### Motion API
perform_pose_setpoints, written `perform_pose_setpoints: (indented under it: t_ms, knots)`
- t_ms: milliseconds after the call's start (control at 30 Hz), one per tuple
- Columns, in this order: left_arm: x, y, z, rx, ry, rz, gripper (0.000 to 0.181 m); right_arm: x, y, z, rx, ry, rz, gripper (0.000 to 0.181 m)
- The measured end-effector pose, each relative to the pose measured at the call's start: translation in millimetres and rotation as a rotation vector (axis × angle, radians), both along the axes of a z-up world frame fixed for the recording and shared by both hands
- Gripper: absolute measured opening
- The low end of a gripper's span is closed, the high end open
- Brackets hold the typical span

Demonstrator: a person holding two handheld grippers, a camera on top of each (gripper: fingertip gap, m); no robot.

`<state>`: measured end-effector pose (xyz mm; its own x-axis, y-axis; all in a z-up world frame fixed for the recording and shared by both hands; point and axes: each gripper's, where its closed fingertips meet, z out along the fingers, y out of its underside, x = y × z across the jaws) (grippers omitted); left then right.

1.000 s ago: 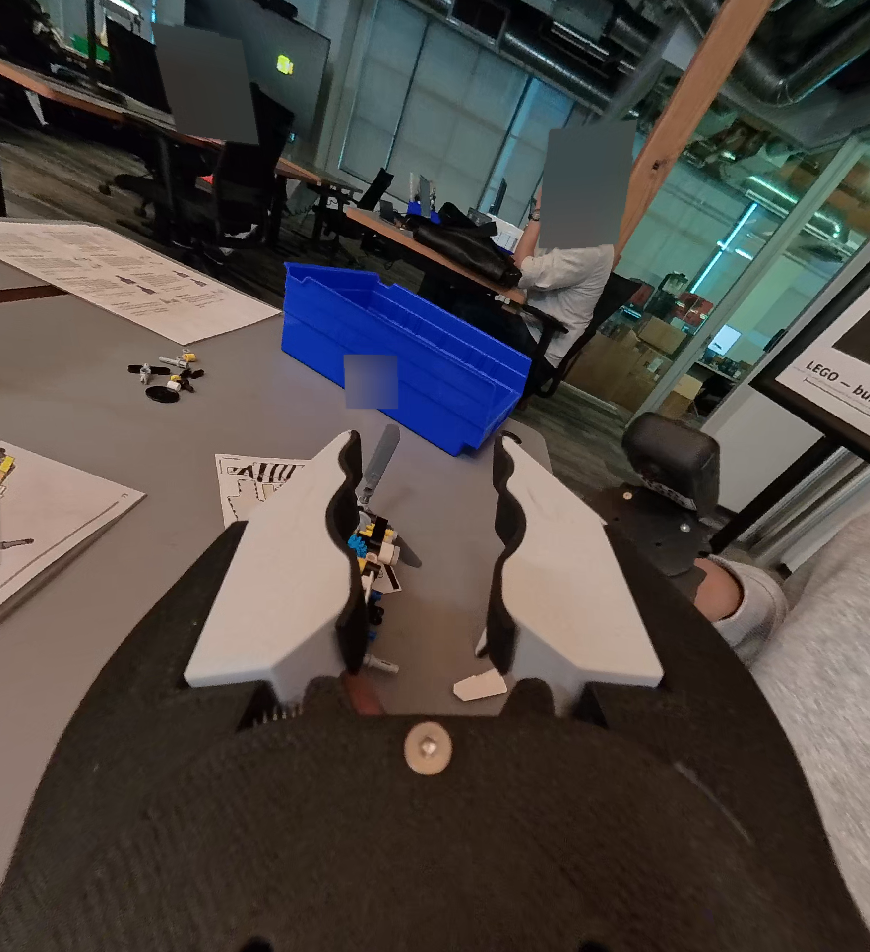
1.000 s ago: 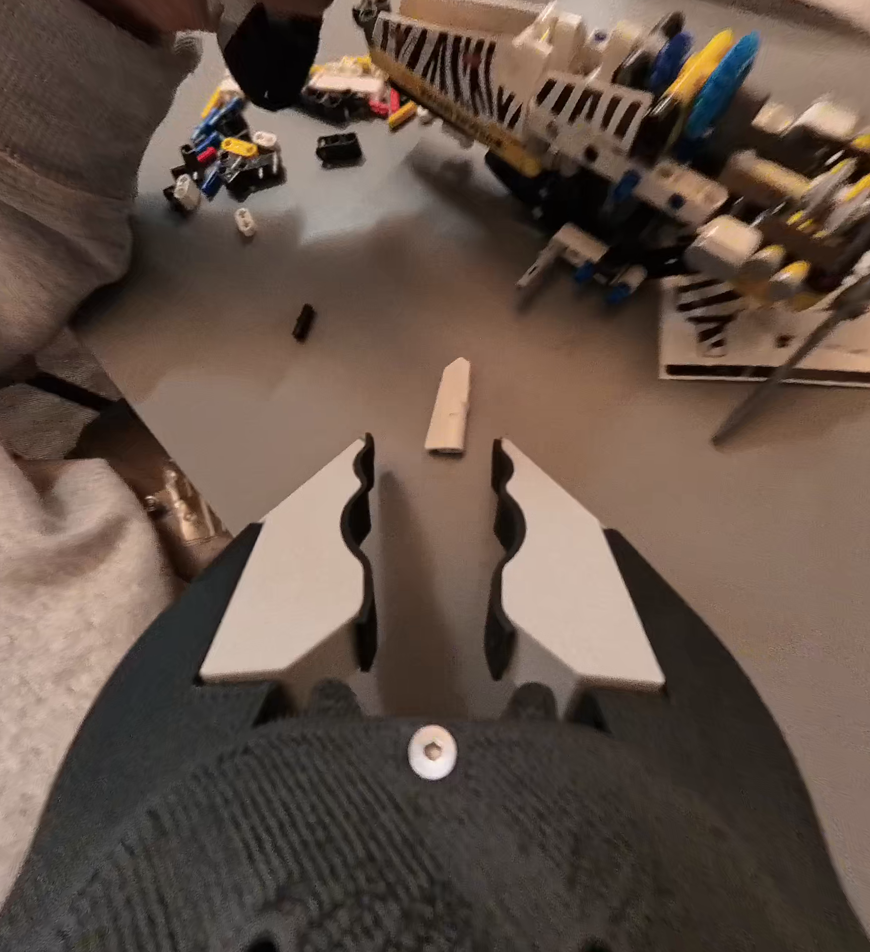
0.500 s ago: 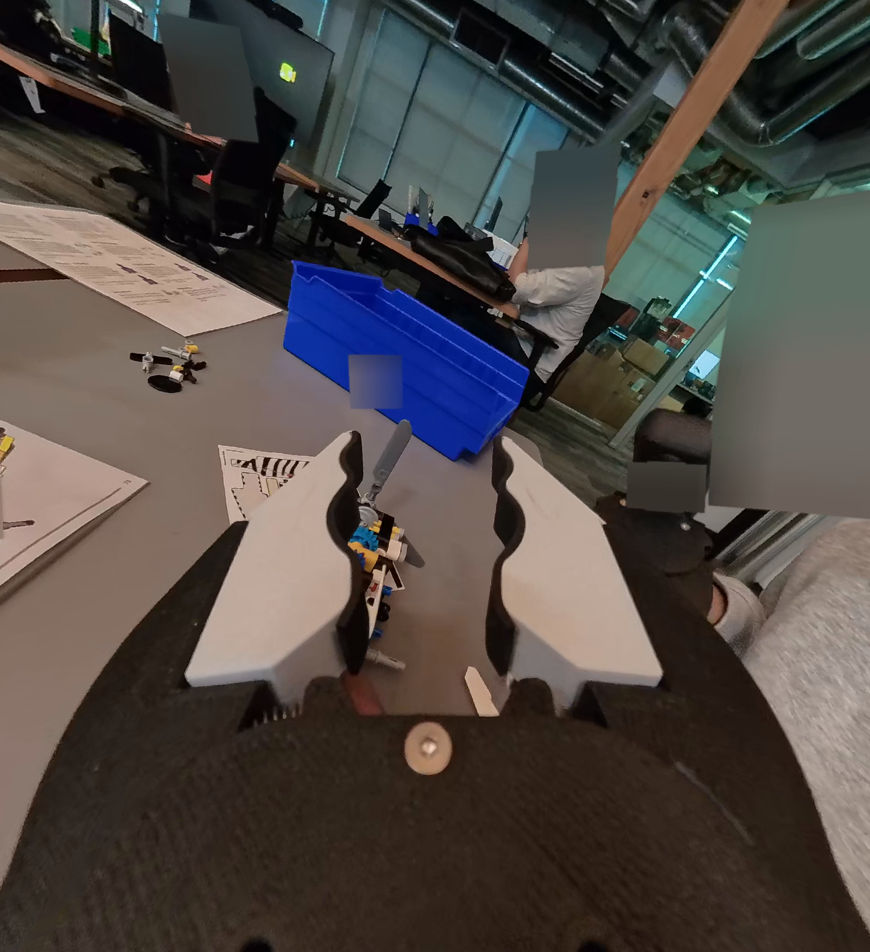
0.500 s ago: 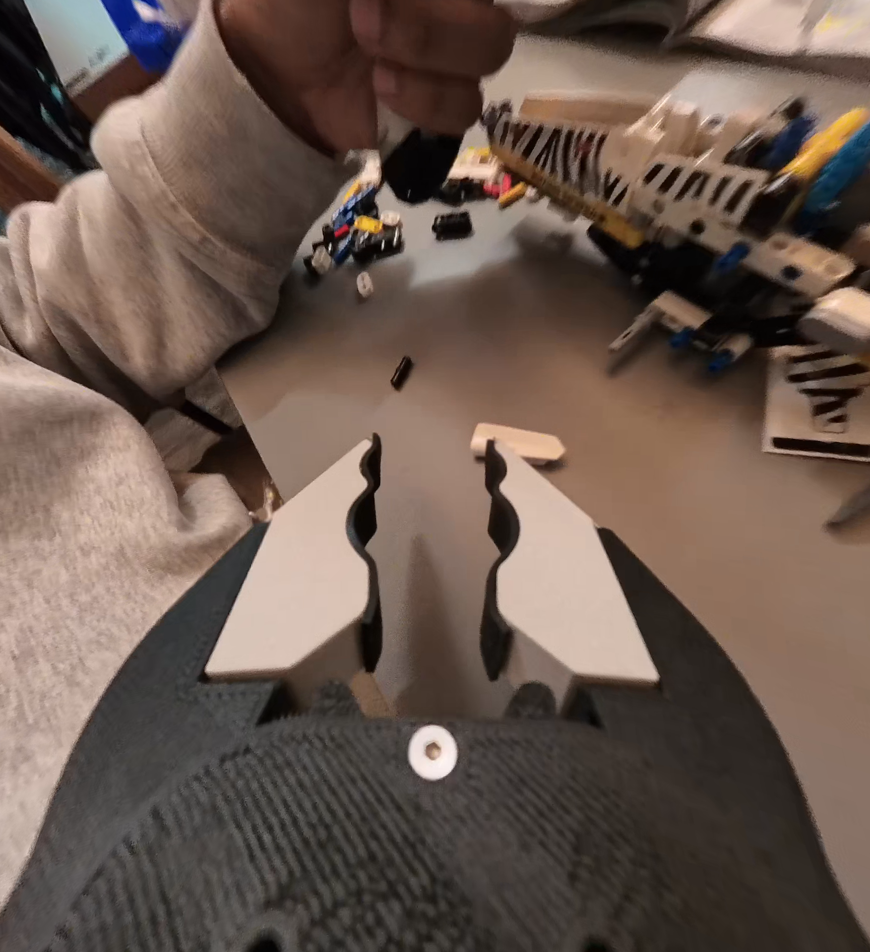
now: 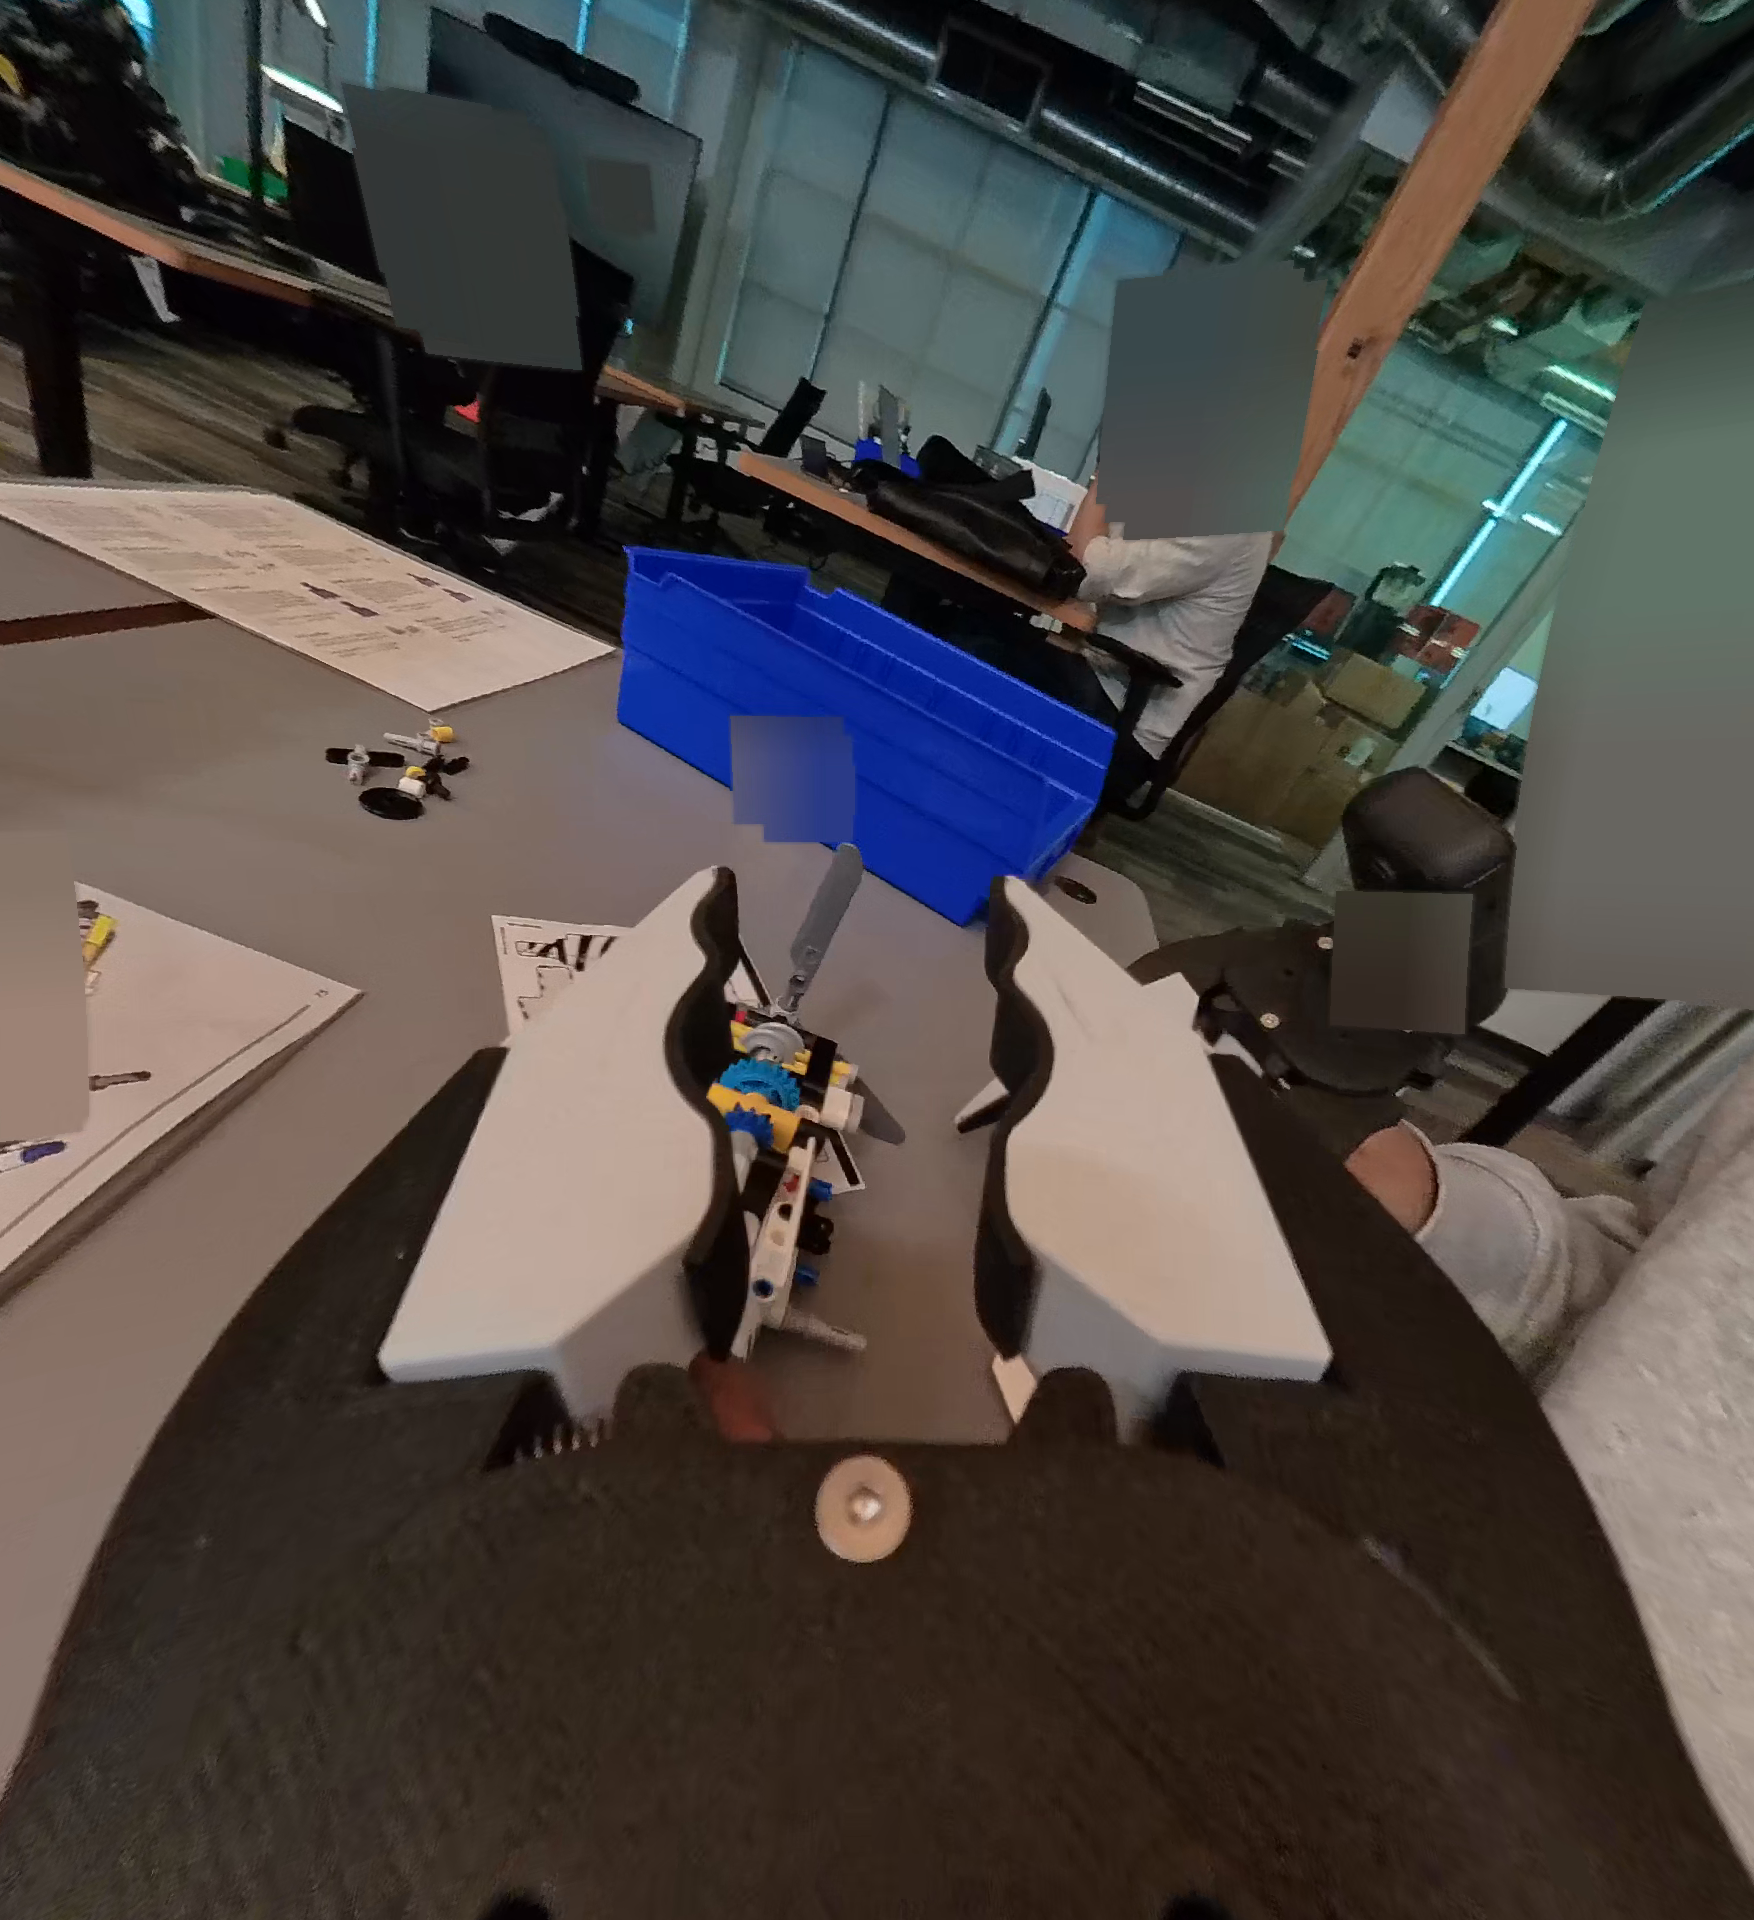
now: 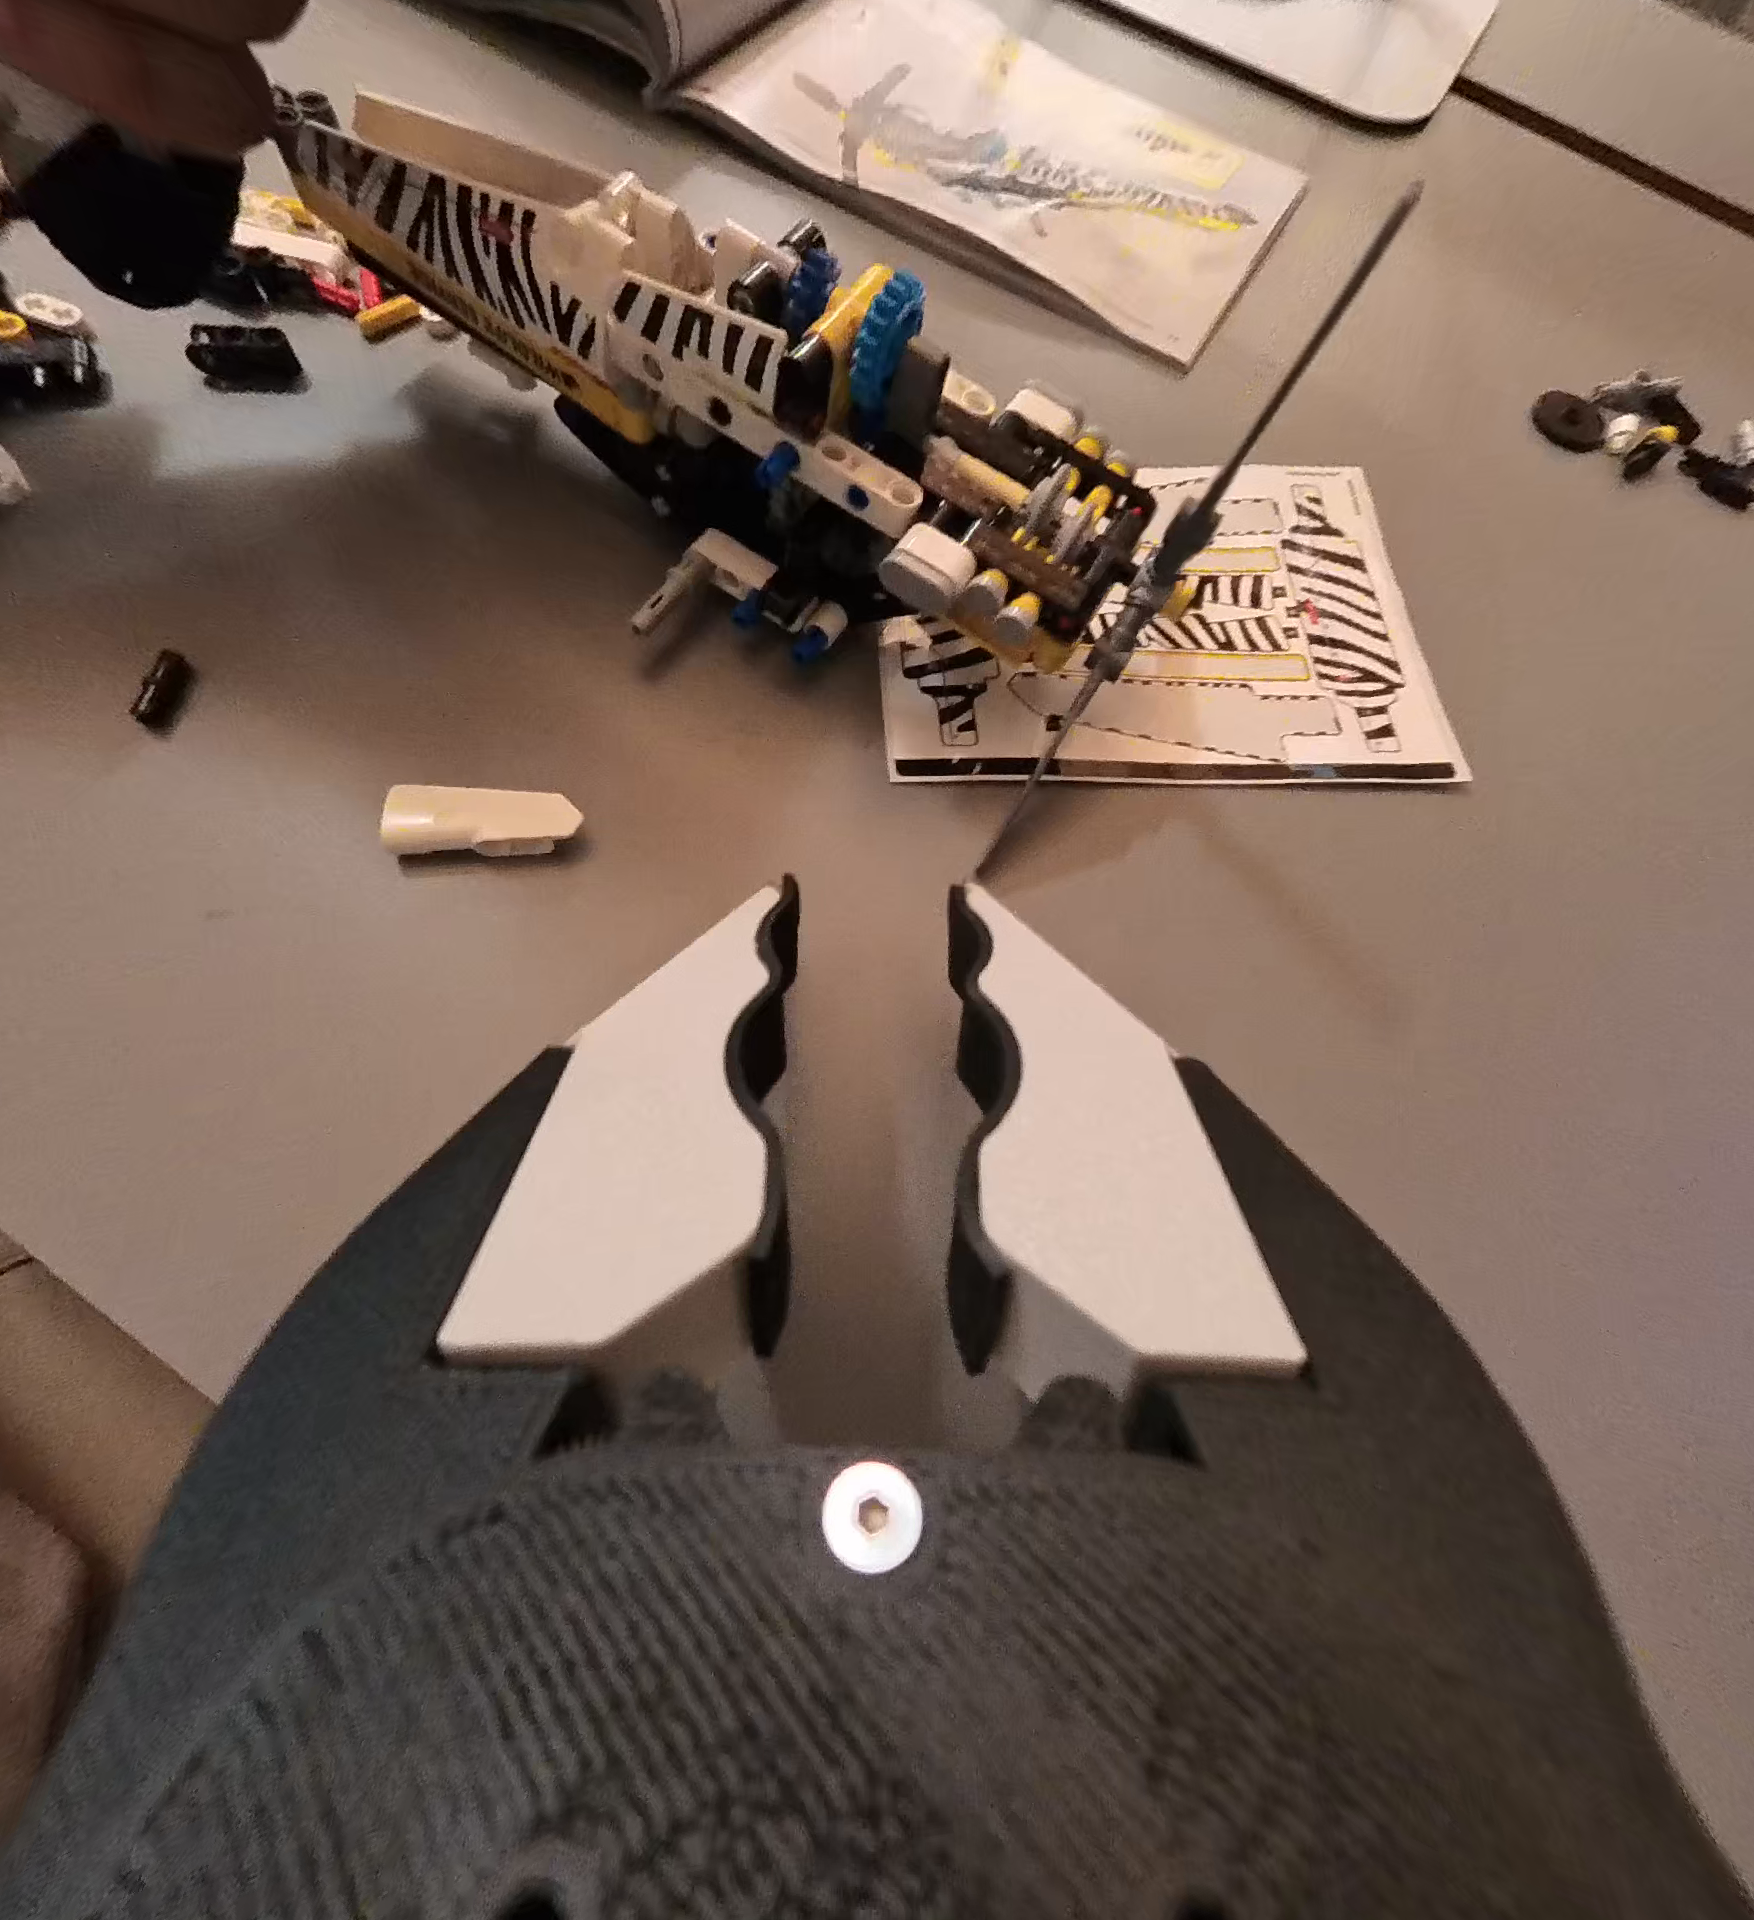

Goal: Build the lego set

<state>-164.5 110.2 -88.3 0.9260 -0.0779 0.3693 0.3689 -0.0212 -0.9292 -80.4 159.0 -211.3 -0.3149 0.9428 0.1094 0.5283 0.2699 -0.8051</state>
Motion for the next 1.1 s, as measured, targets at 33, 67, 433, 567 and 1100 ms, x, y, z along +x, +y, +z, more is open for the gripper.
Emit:
perform_pose_setpoints:
  t_ms: [33, 67, 433, 567, 1100]
  knots:
    - [-1.4, -1.7, 2.4, 0.011, 0.003, 0.016, 0.045, -0.1, 0.0, 0.6, -0.008, 0.002, 0.000, 0.027]
    - [-2.3, -4.2, 6.6, 0.031, 0.001, 0.032, 0.043, -0.1, 0.5, 2.2, -0.020, 0.009, -0.001, 0.028]
    - [43.3, -78.2, -1.1, 0.055, 0.340, 0.520, 0.000, -11.2, 5.5, 45.6, 0.027, 0.311, 0.004, 0.000]
    - [37.0, -90.6, -21.5, -0.053, 0.246, 0.554, 0.000, -23.8, 0.8, 59.1, 0.010, 0.400, -0.072, 0.000]
    - [48.9, -82.7, -25.5, 0.034, 0.149, 0.578, 0.000, -26.4, -26.5, 53.3, -0.068, 0.348, 0.107, 0.000]
